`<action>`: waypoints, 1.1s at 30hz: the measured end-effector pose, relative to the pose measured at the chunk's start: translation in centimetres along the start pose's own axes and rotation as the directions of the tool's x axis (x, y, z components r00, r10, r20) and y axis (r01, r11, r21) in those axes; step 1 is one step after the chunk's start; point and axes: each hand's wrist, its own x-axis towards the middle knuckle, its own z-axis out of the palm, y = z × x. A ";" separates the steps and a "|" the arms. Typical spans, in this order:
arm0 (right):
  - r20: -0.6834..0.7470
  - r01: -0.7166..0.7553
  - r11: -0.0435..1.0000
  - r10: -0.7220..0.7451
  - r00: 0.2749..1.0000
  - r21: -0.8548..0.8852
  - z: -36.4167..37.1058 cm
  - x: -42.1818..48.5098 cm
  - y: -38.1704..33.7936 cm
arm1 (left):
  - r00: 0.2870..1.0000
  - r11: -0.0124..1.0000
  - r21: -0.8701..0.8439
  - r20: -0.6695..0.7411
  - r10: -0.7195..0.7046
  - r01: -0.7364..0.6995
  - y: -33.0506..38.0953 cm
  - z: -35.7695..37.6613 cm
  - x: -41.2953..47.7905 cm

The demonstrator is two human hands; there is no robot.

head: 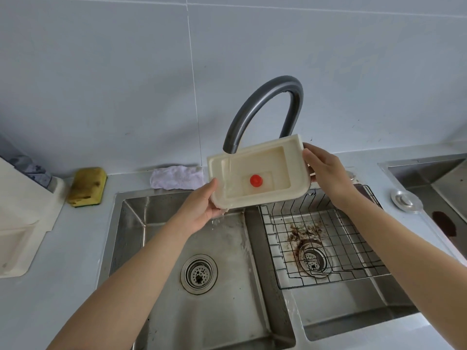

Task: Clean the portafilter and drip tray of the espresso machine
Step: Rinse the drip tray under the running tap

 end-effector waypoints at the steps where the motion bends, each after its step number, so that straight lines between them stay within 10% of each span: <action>1: 0.004 -0.004 1.000 0.004 1.000 0.009 -0.1 -0.2 0.2 | 1.000 1.000 -0.013 0.017 -0.001 0.001 -0.3 0.0 -0.1; 8: -0.099 -0.182 0.967 0.202 0.974 0.179 -1.8 -0.9 2.7 | 0.999 1.000 -0.001 0.038 -0.002 0.002 -1.8 -0.6 -0.5; 14: 0.136 -0.540 0.678 0.554 0.821 0.498 -1.7 -0.5 5.9 | 1.000 1.000 -0.026 -0.004 -0.004 0.004 -2.4 -1.3 -1.0; 29: 0.210 -0.521 0.522 0.542 0.814 0.675 1.7 1.9 5.4 | 0.999 0.997 0.073 -0.037 -0.036 0.039 -3.5 -2.7 -1.6; 31: 0.331 -0.584 0.382 0.551 0.766 0.716 2.1 2.3 5.2 | 0.998 0.996 0.078 -0.045 -0.043 0.047 -3.6 -2.7 -1.6; 33: 0.317 -0.578 0.477 0.520 0.793 0.662 2.3 2.8 4.7 | 0.997 0.995 0.083 -0.051 -0.054 0.058 -3.8 -2.6 -1.6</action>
